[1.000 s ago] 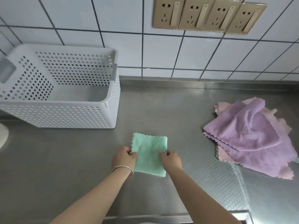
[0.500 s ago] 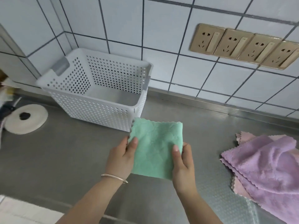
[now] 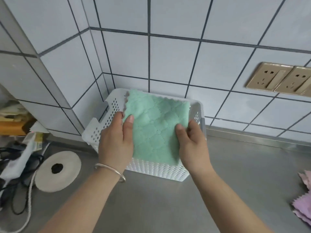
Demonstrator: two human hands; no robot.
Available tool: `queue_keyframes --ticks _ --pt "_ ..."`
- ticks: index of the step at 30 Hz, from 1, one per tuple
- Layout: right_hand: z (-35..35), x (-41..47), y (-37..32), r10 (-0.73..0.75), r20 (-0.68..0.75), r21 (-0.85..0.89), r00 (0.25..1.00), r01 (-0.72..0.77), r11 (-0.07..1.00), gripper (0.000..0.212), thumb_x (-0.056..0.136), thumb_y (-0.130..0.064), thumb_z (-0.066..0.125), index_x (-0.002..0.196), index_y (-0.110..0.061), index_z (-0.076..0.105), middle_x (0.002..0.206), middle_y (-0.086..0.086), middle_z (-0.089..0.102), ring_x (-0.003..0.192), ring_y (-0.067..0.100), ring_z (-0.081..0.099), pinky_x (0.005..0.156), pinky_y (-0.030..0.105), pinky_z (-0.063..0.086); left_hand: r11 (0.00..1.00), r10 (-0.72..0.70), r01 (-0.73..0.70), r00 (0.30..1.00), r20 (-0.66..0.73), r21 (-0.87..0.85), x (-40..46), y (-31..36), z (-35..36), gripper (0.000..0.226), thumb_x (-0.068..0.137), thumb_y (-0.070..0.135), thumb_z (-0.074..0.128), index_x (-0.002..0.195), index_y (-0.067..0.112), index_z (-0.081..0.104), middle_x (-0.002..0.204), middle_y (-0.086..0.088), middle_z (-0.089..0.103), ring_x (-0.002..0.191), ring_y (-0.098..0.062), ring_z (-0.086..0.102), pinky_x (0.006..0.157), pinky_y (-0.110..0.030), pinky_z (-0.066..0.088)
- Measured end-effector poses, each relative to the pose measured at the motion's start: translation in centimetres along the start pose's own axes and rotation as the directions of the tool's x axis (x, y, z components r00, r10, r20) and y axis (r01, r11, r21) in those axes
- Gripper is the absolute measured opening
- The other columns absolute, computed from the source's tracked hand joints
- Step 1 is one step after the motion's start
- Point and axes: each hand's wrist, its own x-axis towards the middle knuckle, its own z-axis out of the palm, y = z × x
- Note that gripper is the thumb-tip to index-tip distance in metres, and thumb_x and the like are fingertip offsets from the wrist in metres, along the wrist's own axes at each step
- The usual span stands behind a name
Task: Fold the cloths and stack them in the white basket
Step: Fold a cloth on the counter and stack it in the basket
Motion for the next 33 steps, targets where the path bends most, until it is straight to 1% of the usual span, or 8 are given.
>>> queue_keyframes --ticks 4,10,14,19,25,27,30,33 --pt "2.5 7.7 -0.3 0.145 0.083 -0.236 0.986 -0.122 0.964 0.022 0.092 -0.018 0.053 0.102 0.0 0.062 0.094 0.016 0.064 0.079 0.024 0.057 0.071 0.03 0.047 0.989 -0.048 0.021 0.981 0.186 0.145 7.0 -3.9 1.0 0.028 0.098 0.029 0.036 0.096 0.005 0.051 0.08 -0.011 0.054 0.075 -0.03 0.049 0.064 -0.036 0.036" --pt "6.4 16.1 5.3 0.472 0.152 -0.719 0.869 -0.23 0.656 0.021 0.093 -0.023 0.05 0.08 -0.007 0.052 0.068 0.006 0.051 0.057 0.02 0.046 0.055 0.023 0.039 0.824 -0.313 -0.08 0.762 0.567 0.561 12.8 -11.8 7.9 0.027 0.096 0.024 0.039 0.106 0.007 0.058 0.11 -0.019 0.062 0.098 -0.033 0.057 0.078 -0.034 0.041" --pt "8.4 18.6 9.3 0.663 0.121 -0.788 0.739 -0.335 0.517 0.034 0.095 -0.025 0.051 0.065 -0.008 0.047 0.031 -0.002 0.049 0.043 0.014 0.045 0.045 0.018 0.039 0.658 -0.431 -0.237 0.66 0.615 0.715 13.7 -15.1 11.5 0.035 0.094 0.014 0.044 0.128 0.008 0.051 0.111 -0.012 0.064 0.097 -0.027 0.062 0.078 -0.033 0.048" --pt "10.2 20.7 13.1 0.77 0.129 -0.731 0.625 -0.465 0.499 0.026 0.094 -0.015 0.053 0.07 -0.008 0.046 0.052 0.003 0.056 0.048 0.011 0.049 0.042 0.02 0.048 0.47 -0.524 -0.488 0.517 0.677 0.736 14.4 -17.1 14.2 0.035 0.097 0.013 0.038 0.13 0.005 0.048 0.123 -0.01 0.06 0.109 -0.023 0.059 0.093 -0.031 0.05" --pt "12.3 22.1 15.9 0.805 0.101 -0.747 0.584 -0.49 0.449 0.03 0.095 -0.009 0.046 0.066 -0.003 0.043 0.056 0.007 0.052 0.055 0.017 0.053 0.059 0.027 0.049 0.346 -0.627 -0.609 0.416 0.659 0.714 14.4 -17.9 15.9 0.043 0.094 0.002 0.038 0.136 -0.004 0.036 0.137 -0.015 0.048 0.122 -0.024 0.051 0.098 -0.029 0.044" --pt "12.6 22.3 16.3 0.807 0.089 -0.756 0.584 -0.488 0.436 0.029 0.094 -0.006 0.046 0.065 -0.001 0.041 0.063 0.008 0.053 0.074 0.022 0.062 0.079 0.034 0.056 0.335 -0.673 -0.599 0.388 0.63 0.727 14.4 -18.5 16.6 0.042 0.093 0.002 0.04 0.135 -0.003 0.038 0.137 -0.016 0.047 0.122 -0.026 0.051 0.099 -0.031 0.045" --pt "12.9 22.7 16.8 0.82 0.066 -0.784 0.568 -0.48 0.395 0.025 0.093 -0.005 0.045 0.07 0.003 0.039 0.07 0.012 0.056 0.092 0.025 0.064 0.093 0.039 0.052 0.354 -0.669 -0.568 0.402 0.626 0.743 14.4 -19.2 17.1 0.036 0.093 0.003 0.041 0.128 -0.001 0.049 0.127 -0.013 0.056 0.112 -0.023 0.057 0.094 -0.029 0.049" --pt "13.4 22.6 17.2 0.811 0.088 -0.844 0.578 -0.389 0.37 0.014 0.091 -0.005 0.042 0.078 -0.001 0.042 0.081 0.013 0.051 0.085 0.024 0.057 0.082 0.034 0.051 0.343 -0.675 -0.555 0.415 0.61 0.758 14.2 -19.6 17.3 0.035 0.092 0.003 0.042 0.125 0.001 0.051 0.122 -0.011 0.059 0.107 -0.022 0.059 0.089 -0.028 0.049"
